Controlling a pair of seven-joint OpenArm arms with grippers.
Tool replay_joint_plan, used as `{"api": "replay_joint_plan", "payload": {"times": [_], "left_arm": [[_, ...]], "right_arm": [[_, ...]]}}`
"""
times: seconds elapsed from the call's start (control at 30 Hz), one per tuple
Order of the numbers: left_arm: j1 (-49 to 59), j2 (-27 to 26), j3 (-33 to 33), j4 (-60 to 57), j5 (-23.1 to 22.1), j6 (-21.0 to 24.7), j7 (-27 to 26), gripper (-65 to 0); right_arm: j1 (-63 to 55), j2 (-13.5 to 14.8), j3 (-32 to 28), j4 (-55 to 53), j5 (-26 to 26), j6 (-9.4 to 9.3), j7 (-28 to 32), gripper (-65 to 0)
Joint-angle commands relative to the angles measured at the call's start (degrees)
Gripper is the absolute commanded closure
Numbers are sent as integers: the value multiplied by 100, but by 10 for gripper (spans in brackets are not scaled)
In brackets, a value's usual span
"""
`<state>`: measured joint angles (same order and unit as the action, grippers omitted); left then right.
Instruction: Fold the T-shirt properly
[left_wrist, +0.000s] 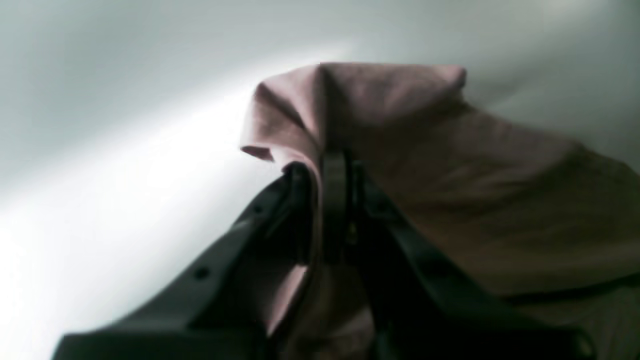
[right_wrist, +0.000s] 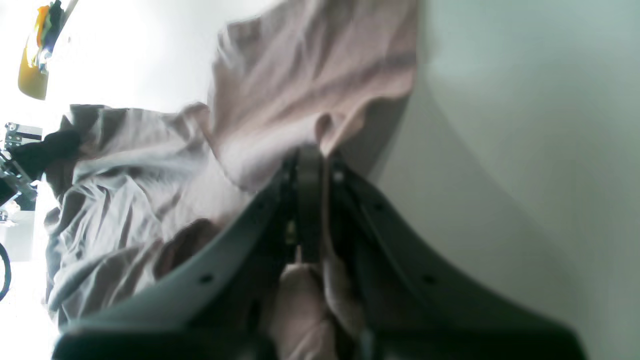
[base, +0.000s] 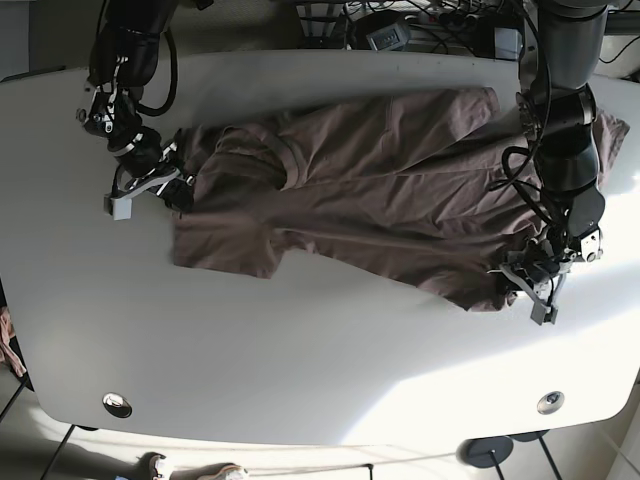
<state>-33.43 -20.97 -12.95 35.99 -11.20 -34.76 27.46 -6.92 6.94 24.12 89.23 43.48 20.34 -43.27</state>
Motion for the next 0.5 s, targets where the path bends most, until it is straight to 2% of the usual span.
{"api": "replay_joint_plan", "payload": {"times": [0.03,0.1,0.17,0.23,0.33,0.4,0.47,0.5], "left_arm": [[-143,-70,-10,625,-97,-18,-78,0],[-169,-52,-10,1030,-97,8,159,0],[-327,-17,-2,1522,-97,17,520,0],[-530,185,7,1839,-80,17,739,0],[-969,255,-2,2120,-80,17,1073,0],[-1409,264,-2,2164,-89,61,1223,0],[-1971,264,-2,2129,-97,333,1284,0],[-2173,255,-2,2129,-97,430,1284,0]], "right_arm": [[274,207,19,259,122,54,138,-19],[538,304,19,251,113,54,-161,-19],[1004,515,28,233,113,63,-469,-19],[1391,682,28,233,131,63,-662,-19],[2261,954,28,75,122,63,-1102,-19],[3158,1236,19,-268,113,80,-1427,-19],[4107,1517,-192,-734,104,291,-1577,-19],[4503,1710,-412,-945,104,335,-1586,-19]]}}
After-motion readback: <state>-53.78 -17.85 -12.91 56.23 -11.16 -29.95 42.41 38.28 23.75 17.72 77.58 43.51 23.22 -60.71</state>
